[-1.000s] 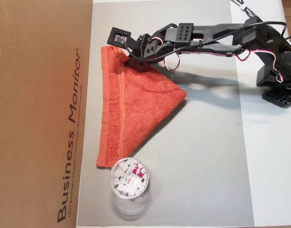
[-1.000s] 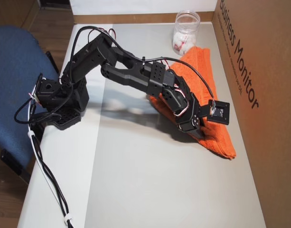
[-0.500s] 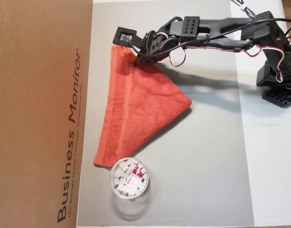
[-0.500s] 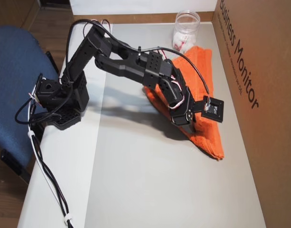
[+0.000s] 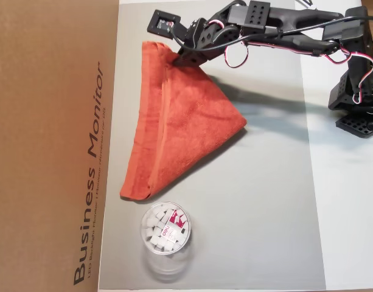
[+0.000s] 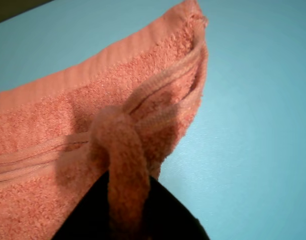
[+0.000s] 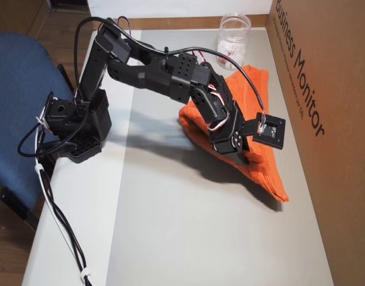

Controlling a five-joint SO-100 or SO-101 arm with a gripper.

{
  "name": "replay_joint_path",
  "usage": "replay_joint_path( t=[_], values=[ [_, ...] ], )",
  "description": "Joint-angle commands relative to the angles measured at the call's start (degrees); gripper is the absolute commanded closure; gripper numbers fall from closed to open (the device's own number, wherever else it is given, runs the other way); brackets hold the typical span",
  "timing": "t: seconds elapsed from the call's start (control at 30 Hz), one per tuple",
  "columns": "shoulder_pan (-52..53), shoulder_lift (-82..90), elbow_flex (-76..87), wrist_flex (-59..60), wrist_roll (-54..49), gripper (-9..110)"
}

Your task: Fold the blanket.

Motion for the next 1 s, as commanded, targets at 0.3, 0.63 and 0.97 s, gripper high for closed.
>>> replay_joint_path(
  t=[0.3,0.63,0.97],
  values=[
    [0.5,5.4,5.4,0.2,0.1,101],
    [0.5,4.7,7.1,0.2,0.2,94],
    [1.6,5.5,8.3,0.2,0.2,93]
  ],
)
